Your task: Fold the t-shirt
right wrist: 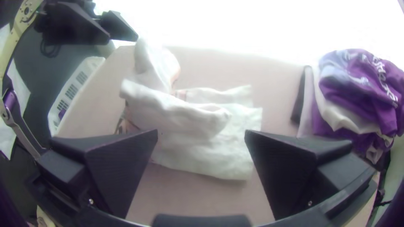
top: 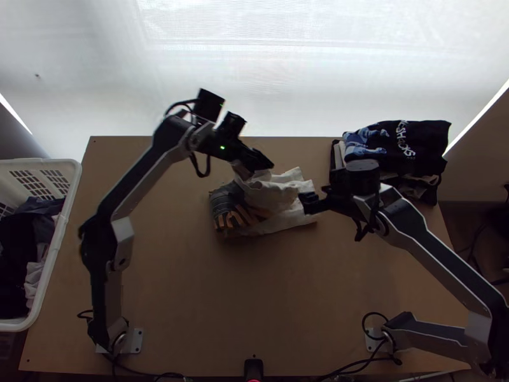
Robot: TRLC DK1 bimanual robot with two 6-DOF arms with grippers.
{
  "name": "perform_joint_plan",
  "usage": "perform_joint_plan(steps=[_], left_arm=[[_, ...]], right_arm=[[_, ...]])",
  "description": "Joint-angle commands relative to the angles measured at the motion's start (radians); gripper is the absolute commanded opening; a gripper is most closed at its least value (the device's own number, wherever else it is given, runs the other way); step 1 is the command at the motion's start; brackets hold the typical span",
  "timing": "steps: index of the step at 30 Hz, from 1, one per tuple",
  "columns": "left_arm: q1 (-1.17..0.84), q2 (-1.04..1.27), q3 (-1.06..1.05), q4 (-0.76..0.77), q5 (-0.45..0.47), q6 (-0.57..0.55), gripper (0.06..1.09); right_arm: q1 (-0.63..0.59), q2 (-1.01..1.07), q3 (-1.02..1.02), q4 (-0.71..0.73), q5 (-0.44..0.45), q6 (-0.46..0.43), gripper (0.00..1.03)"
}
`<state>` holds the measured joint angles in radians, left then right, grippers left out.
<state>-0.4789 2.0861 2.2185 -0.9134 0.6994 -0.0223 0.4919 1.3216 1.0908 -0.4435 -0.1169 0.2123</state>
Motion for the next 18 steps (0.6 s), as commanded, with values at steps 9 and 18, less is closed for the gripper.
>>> perform_joint_plan(steps=[9,18], left_arm=[[0.141,-0.155,-0.092,-0.101,0.006,0.085,1.04],[0.169,-0.181,-0.148,-0.094,-0.014,0.085,1.04]], right_arm=[[0.215,0.199,0.244,0.002,-0.106,0.068,0.96],[0.194,0.412,0.360,0.023,-0.101,0.039,0.96]])
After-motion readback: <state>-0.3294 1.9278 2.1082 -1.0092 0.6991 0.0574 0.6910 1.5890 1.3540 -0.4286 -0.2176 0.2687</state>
